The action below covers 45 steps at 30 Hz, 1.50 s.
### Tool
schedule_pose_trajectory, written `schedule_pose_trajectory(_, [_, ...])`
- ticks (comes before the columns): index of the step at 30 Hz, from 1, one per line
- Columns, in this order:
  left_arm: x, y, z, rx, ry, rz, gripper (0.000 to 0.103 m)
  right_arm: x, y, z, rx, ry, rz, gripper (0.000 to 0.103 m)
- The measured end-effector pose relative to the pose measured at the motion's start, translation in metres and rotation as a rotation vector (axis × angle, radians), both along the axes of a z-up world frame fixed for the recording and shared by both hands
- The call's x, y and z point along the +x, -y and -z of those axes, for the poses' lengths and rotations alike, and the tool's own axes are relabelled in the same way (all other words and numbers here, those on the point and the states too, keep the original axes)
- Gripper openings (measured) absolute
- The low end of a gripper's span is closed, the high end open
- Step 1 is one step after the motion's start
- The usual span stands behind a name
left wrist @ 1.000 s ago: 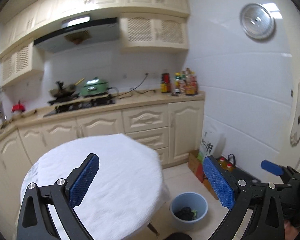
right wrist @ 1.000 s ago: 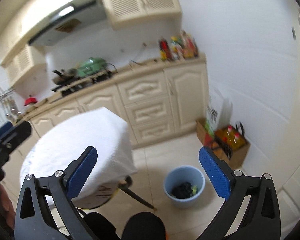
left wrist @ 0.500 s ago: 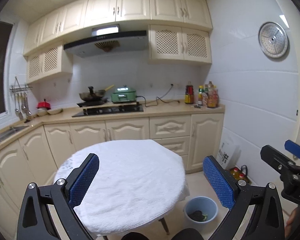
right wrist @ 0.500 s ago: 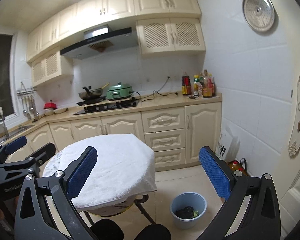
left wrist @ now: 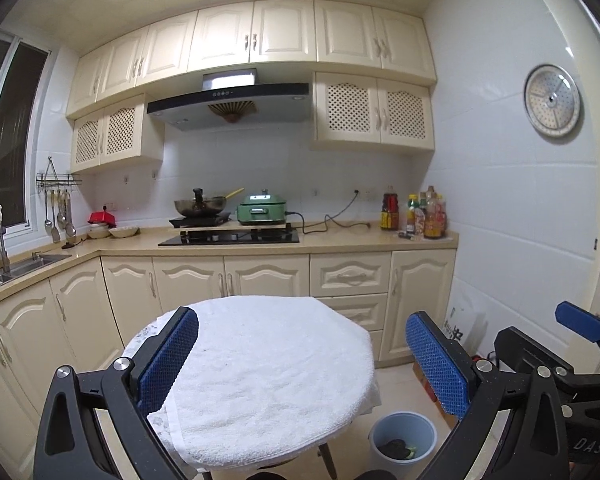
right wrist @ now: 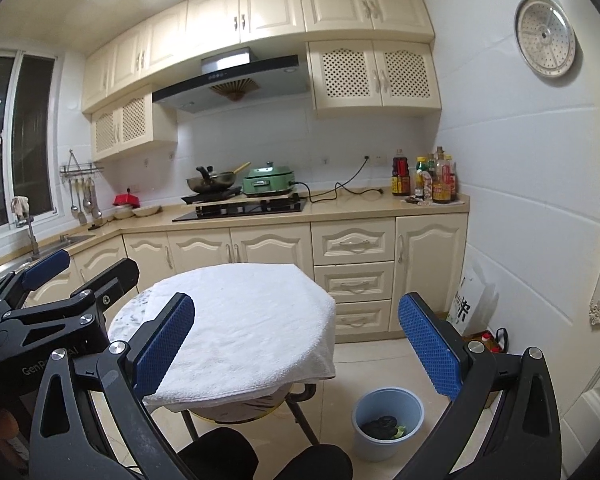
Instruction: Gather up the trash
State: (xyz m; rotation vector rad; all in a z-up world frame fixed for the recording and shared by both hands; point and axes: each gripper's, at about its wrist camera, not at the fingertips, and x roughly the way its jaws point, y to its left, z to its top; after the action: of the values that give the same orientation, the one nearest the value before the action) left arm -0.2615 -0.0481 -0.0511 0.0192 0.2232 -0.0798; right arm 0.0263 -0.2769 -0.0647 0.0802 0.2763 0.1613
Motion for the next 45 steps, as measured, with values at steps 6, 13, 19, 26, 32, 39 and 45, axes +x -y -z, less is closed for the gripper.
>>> schedule_pose_trajectory(6, [0.015,0.007,-0.002,0.002,-0.003,-0.007,0.102,-0.001,0.002,0.001,0.004,0.003,0.004,0.103])
schedule_pose_trajectory(13, [0.040,0.010,-0.011,0.005,-0.002,-0.023,0.102,-0.001,0.001,0.002,0.011,-0.005,0.001,0.103])
schedule_pose_trajectory(19, [0.047,0.014,-0.011,0.005,-0.003,-0.026,0.102,-0.002,0.003,0.002,0.010,-0.006,0.004,0.103])
schedule_pose_trajectory(26, [0.054,0.014,-0.010,0.007,-0.001,-0.026,0.102,-0.003,0.002,0.000,0.014,-0.007,0.003,0.103])
schedule_pose_trajectory(32, [0.057,0.015,-0.005,0.011,0.006,-0.032,0.102,-0.001,0.001,-0.001,0.017,-0.008,0.000,0.103])
schedule_pose_trajectory(39, [0.060,0.016,-0.002,0.010,0.011,-0.032,0.102,-0.001,0.000,-0.001,0.019,-0.008,-0.001,0.103])
schedule_pose_trajectory(45, [0.061,0.019,0.003,0.007,0.008,-0.033,0.102,-0.002,-0.002,-0.002,0.019,-0.009,0.000,0.103])
